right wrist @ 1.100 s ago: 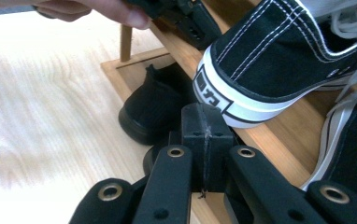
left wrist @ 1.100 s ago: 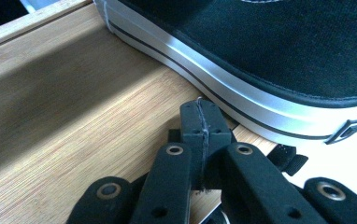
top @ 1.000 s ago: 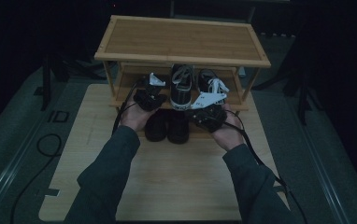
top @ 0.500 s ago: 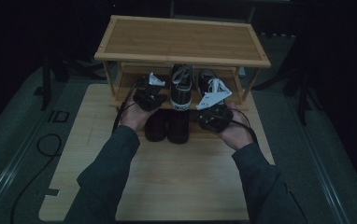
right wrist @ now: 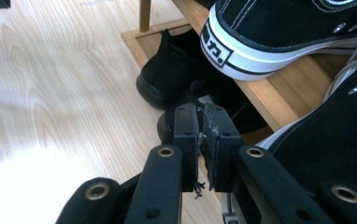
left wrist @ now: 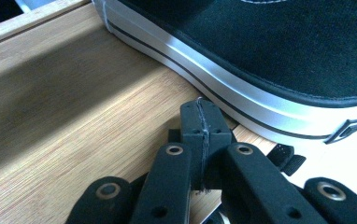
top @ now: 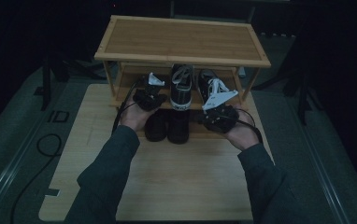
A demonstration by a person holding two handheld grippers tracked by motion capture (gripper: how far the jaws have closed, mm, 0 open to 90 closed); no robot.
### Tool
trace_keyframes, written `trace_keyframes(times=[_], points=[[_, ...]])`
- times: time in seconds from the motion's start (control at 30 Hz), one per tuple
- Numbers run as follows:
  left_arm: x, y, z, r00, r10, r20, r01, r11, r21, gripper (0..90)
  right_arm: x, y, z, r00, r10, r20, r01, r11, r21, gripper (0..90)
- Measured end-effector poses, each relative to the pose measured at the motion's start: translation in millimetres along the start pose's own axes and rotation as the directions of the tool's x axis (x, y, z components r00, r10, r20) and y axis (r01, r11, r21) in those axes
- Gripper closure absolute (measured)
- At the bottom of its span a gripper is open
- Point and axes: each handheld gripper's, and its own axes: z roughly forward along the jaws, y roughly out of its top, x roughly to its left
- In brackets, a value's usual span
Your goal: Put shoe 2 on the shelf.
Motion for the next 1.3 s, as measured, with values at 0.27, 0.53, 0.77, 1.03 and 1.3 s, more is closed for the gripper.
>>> trace_keyframes(times=[0.27, 0.53, 0.77, 1.03, 1.3], points=[[0.2, 0.0, 0.0, 1.0000, 0.000, 0.001, 0.000, 1.0000, 0.000, 90.0, -2.2, -4.8, -7.4, 1.0000, 0.002, 0.005, -0.002, 1.000, 0.004, 84.0], [0.2, 0.2, 0.0, 1.0000, -0.001, 0.001, 0.001, 1.0000, 0.001, 90.0, -3.4, -10.8, -13.6, 0.9999, -0.001, -0.011, 0.001, 1.000, 0.005, 86.0], [0.4, 0.1, 0.1, 1.0000, -0.003, 0.002, 0.003, 1.0000, 0.000, 90.0, -5.5, -18.9, -17.4, 0.9998, 0.008, -0.021, -0.008, 1.000, 0.001, 88.5], [0.6, 0.0, 0.1, 1.0000, -0.006, 0.004, 0.006, 1.0000, 0.000, 90.0, -3.5, -25.6, -23.0, 0.9996, 0.001, -0.029, -0.001, 1.000, 0.006, 89.0], [0.7, 0.0, 0.1, 1.0000, -0.005, 0.004, 0.005, 1.0000, 0.000, 90.0, -5.1, -31.7, -29.6, 0.9997, 0.008, -0.024, -0.008, 1.000, 0.005, 89.2]])
